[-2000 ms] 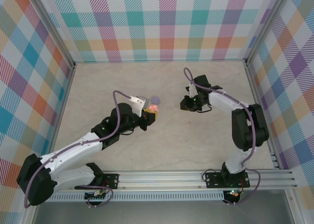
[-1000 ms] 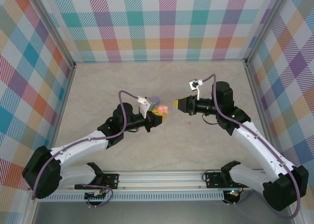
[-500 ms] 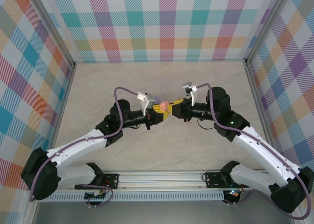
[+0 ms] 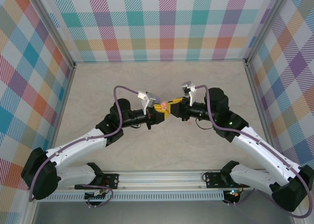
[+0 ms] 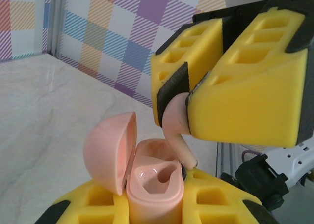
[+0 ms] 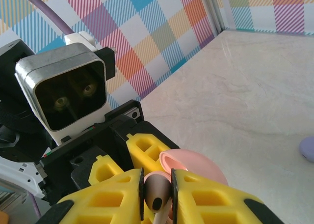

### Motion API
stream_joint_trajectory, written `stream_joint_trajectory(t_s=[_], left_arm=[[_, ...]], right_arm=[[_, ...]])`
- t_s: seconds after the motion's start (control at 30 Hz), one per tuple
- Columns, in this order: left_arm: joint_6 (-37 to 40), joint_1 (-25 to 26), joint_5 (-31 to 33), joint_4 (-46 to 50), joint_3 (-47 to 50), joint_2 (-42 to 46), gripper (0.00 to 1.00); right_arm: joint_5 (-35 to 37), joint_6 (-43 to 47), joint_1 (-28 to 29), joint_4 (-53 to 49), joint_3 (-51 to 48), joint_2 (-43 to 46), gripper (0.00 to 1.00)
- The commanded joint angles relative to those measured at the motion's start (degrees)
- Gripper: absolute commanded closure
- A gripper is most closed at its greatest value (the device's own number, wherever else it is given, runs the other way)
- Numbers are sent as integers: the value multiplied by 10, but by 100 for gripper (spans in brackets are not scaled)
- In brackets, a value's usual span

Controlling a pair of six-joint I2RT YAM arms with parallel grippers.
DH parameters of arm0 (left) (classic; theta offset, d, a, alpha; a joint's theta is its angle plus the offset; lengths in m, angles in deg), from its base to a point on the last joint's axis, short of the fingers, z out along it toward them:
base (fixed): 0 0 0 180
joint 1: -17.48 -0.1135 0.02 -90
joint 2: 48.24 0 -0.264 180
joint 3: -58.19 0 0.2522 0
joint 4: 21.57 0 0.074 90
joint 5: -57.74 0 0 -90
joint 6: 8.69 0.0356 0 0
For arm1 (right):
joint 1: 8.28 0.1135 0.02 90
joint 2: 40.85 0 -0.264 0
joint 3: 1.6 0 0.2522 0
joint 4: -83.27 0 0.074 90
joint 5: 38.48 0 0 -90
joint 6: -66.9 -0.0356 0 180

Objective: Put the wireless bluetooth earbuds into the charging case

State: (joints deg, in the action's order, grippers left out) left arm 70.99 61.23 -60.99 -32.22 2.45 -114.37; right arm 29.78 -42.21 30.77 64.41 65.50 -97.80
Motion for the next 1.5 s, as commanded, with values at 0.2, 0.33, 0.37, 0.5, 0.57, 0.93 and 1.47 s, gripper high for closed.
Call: stream_joint_trajectory(t_s=[0.2, 0.33, 0.37, 0.5, 0.57, 0.93, 1.47], left_arm=[[-10, 9, -5, -15, -21, -6, 99], [-16, 10, -10, -15, -24, -10, 99], [-20, 10, -11, -14, -24, -12, 99], [-27, 10, -16, -14, -30, -16, 99], [-30, 10, -16, -13, -30, -17, 99], [-53, 10, -12, -17, -38, -16, 99], [-76, 10, -9, -20, -44, -20, 99]], right_arm=[[16, 16, 8, 26, 24, -1, 79], [24, 16, 8, 29, 24, 0, 79], [25, 17, 8, 31, 25, -1, 79], [29, 18, 9, 32, 26, -4, 79], [29, 20, 9, 31, 26, -5, 79], [39, 31, 11, 25, 23, -1, 79], [55, 42, 15, 27, 17, 3, 79]])
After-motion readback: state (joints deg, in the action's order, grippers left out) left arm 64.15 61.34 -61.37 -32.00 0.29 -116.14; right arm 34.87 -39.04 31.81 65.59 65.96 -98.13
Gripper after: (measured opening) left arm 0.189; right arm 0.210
